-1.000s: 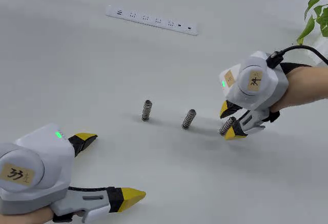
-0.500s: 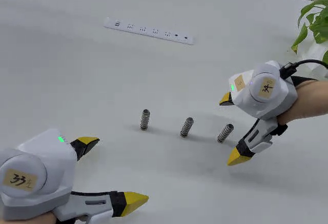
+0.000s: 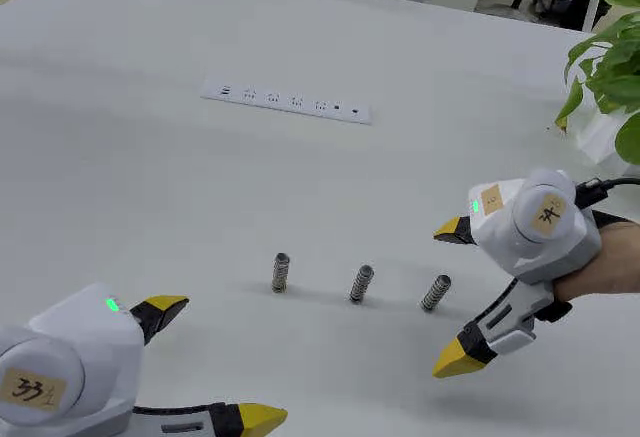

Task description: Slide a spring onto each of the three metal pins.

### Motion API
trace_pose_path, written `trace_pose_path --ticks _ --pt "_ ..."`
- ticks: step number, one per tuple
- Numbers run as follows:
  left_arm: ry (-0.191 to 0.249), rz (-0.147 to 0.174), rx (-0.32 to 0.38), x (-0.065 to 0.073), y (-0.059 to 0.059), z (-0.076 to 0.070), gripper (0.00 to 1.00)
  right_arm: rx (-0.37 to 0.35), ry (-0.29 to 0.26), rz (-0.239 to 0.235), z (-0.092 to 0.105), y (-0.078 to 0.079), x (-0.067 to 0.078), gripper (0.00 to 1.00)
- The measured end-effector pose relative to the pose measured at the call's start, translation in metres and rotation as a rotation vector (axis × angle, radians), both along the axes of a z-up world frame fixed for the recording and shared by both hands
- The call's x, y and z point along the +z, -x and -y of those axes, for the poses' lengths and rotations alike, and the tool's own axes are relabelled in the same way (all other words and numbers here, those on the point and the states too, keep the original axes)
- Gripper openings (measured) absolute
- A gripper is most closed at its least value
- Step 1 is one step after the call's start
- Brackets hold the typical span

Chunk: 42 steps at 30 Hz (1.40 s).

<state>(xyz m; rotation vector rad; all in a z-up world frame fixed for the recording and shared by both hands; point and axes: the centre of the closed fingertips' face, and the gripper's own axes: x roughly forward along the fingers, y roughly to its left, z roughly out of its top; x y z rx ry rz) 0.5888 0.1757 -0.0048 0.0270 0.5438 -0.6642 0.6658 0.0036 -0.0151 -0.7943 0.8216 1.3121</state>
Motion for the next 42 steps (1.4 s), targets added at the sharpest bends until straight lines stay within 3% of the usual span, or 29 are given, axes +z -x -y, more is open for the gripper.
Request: trace_pose_path --ticks 7,13,17,27,42 --pt "-0.001 0.007 0.011 0.005 0.001 0.001 0.89 -0.101 -0.1 0.001 0.006 0.006 0.011 0.99" --pt "-0.003 0.01 0.021 0.006 0.001 -0.001 0.89 -0.164 -0.15 0.024 0.019 0.016 0.017 0.99" --pt "-0.03 0.014 0.012 0.006 0.003 -0.001 0.89 -0.199 -0.177 0.045 0.029 0.028 0.02 0.99" --pt "-0.049 0.007 0.015 0.005 0.008 -0.005 0.89 -0.325 -0.249 0.061 0.056 0.052 0.019 0.99" --pt "-0.053 0.005 0.026 0.005 0.008 -0.011 0.89 -0.477 -0.291 0.079 0.09 0.084 0.012 0.99"
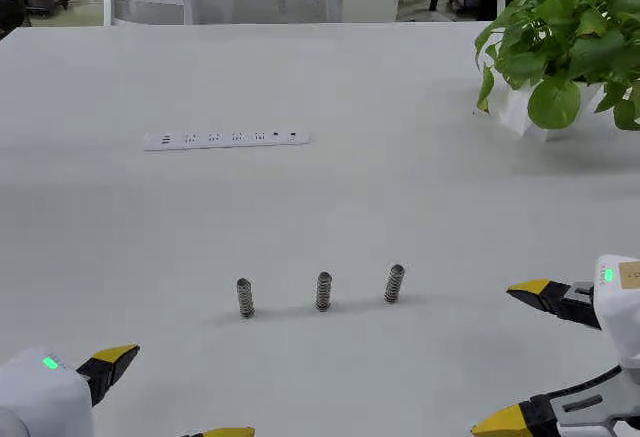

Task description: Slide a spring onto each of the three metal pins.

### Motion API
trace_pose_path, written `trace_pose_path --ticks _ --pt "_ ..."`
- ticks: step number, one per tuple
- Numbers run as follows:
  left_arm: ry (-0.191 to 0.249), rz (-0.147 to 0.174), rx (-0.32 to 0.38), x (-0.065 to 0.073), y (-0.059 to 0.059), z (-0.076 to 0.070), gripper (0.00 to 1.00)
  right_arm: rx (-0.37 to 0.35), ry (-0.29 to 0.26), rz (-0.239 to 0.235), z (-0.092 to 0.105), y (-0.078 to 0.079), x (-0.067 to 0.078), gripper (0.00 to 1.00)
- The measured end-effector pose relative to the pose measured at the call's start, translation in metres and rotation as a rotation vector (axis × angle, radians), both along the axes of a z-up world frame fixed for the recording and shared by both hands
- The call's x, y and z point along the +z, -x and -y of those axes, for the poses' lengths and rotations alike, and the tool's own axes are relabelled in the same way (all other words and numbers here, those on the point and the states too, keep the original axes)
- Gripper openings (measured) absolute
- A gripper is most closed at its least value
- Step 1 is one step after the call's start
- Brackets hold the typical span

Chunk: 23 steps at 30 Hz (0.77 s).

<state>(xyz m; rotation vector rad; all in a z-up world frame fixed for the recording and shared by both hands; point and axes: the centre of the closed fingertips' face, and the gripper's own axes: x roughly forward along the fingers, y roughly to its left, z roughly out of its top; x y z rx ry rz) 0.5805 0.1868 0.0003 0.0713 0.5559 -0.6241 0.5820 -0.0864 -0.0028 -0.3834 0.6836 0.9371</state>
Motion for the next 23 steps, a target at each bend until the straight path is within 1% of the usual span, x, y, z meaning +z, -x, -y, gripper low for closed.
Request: trace_pose_path --ticks 3,9,13,15,23 --pt "-0.005 -0.001 -0.006 -0.001 0.0 -0.002 0.89 -0.027 -0.012 0.004 0.006 0.002 0.002 0.99" --pt "-0.011 -0.001 -0.011 -0.001 0.002 -0.003 0.89 -0.071 -0.042 0.005 0.012 0.006 0.006 0.99" --pt "-0.015 -0.005 -0.016 -0.002 0.004 -0.003 0.89 -0.083 -0.051 0.007 0.012 0.005 0.007 0.99" --pt "-0.028 -0.003 -0.018 -0.004 0.004 -0.003 0.9 -0.085 -0.054 0.007 0.013 0.004 0.008 0.99" --pt "-0.034 -0.012 -0.03 -0.007 0.007 -0.002 0.91 -0.102 -0.072 0.005 0.013 0.0 0.011 0.99"
